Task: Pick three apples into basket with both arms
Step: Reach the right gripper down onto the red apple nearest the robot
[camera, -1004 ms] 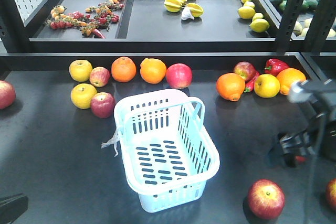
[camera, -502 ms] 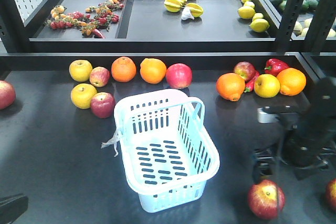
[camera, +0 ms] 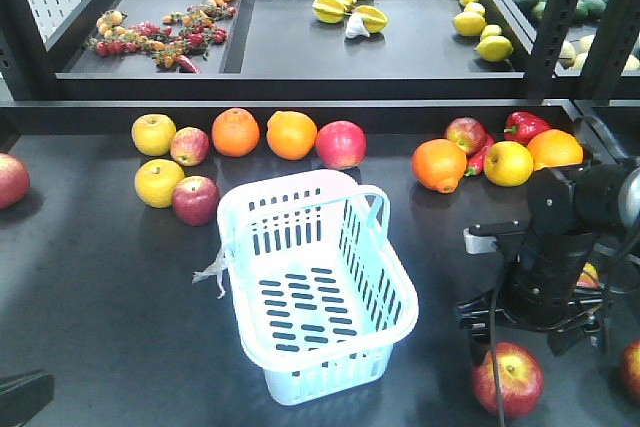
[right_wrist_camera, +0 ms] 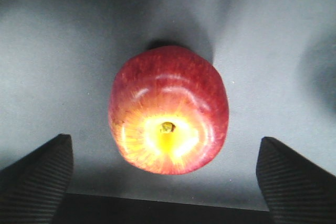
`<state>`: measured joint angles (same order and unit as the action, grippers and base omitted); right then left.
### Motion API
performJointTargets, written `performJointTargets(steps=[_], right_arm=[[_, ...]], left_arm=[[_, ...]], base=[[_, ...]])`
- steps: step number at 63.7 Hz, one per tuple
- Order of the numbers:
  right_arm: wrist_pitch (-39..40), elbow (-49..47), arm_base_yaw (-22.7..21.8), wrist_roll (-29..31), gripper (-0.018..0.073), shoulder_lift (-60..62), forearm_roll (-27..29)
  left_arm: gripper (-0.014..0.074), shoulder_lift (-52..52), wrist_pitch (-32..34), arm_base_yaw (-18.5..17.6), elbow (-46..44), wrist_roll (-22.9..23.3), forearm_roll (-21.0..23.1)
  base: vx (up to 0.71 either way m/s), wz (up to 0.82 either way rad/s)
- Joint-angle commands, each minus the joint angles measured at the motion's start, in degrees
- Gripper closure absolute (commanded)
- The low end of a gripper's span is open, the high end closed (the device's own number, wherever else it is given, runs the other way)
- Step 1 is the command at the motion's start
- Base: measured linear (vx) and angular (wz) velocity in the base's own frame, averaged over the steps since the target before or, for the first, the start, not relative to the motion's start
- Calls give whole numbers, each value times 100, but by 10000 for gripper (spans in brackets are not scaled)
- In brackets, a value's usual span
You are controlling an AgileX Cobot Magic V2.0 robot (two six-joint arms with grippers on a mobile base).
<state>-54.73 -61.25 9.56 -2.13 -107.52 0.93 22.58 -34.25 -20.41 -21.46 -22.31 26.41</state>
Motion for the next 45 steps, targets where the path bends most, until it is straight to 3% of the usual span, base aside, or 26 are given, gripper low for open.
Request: performJointTargets(steps=[1, 31, 45], right_arm=[[-6, -151, 1, -40, -104, 161, -51], [224, -151, 1, -176, -88, -486, -93], [310, -151, 1, -185, -36, -572, -93]], left_arm=[[604, 42, 323, -25, -135, 43, 154], [604, 42, 316, -25, -135, 43, 154], [604, 42, 316, -25, -135, 43, 154]], base=[[0, 0], [0, 0], [0, 0]])
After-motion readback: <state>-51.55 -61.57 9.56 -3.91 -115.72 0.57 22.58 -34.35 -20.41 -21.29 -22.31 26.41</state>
